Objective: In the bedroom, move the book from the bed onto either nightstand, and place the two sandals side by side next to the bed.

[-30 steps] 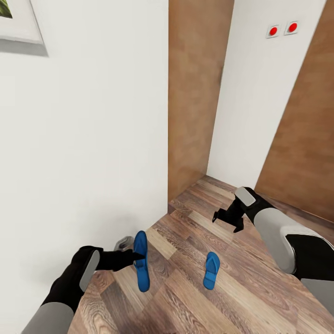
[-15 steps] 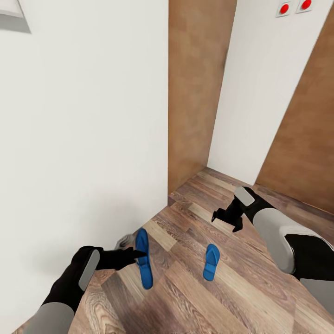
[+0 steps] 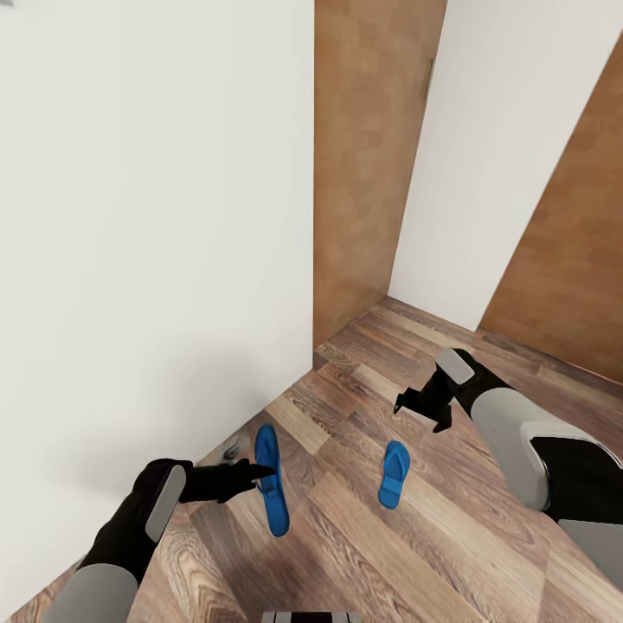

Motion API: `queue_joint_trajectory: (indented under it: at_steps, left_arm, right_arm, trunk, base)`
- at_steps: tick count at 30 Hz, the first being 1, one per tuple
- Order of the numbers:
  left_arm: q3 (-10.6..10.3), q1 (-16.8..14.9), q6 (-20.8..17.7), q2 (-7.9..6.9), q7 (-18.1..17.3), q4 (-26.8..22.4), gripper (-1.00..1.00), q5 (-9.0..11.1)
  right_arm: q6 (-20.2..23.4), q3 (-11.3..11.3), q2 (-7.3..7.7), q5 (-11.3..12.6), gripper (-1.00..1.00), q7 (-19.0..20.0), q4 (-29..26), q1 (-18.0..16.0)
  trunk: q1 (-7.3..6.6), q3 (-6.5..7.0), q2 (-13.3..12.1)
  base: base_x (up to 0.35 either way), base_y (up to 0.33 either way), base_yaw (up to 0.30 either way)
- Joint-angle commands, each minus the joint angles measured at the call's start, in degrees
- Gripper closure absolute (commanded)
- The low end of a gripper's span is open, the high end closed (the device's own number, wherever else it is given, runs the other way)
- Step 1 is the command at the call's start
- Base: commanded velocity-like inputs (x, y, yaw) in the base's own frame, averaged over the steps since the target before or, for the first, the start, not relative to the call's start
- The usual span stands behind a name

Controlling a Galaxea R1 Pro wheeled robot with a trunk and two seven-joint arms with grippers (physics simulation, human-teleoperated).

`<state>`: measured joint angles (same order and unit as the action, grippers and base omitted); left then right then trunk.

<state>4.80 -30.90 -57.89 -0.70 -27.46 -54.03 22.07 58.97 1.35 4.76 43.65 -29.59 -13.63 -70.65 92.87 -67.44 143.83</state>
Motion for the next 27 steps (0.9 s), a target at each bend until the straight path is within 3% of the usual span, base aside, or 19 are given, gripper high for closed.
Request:
queue_joint_trajectory:
  at_steps: [1, 8, 12, 16, 27]
  left_arm:
    - [0.15, -0.03, -0.30, 0.00, -0.45, -0.02, 1.00, -0.21]
    - [0.23, -0.03, -0.31, -0.27, -0.63, -0.02, 1.00, 0.67]
    - [0.23, -0.03, -0.34, -0.73, -1.14, -0.02, 1.00, 3.74]
    - [0.07, -0.03, -0.38, -2.03, -2.77, 0.11, 1.00, 8.81]
    - [0.03, -0.03, -0.39, -2.97, -9.52, 0.85, 1.00, 9.72]
  right_arm:
    - [0.15, -0.02, -0.01, 0.43, -1.00, -0.51, -0.08, -0.02]
    - [0.22, -2.34, -0.01, 0.46, -1.00, -0.30, -0.08, -0.02]
    - [0.24, -2.89, -0.01, 0.47, -1.00, -0.16, -0.08, -0.02]
    - [0.22, -3.51, -0.01, 0.48, -1.00, -0.04, -0.08, -0.02]
    - [0.22, -3.81, -0.01, 0.55, -1.00, -0.04, -0.15, -0.02]
  trunk:
    - [0.01, -0.28, 0.04]
    - [0.19, -1.83, 0.13]
    - [0.29, -2.71, 0.19]
    - [0.40, -3.60, 0.24]
    - [0.68, -6.04, 0.39]
  base:
    - [0.000, 0.000, 0.000]
    - [0.000, 0.000, 0.000]
    - [0.000, 0.000, 0.000]
    - [0.000, 0.000, 0.000]
    - [0.000, 0.000, 0.000]
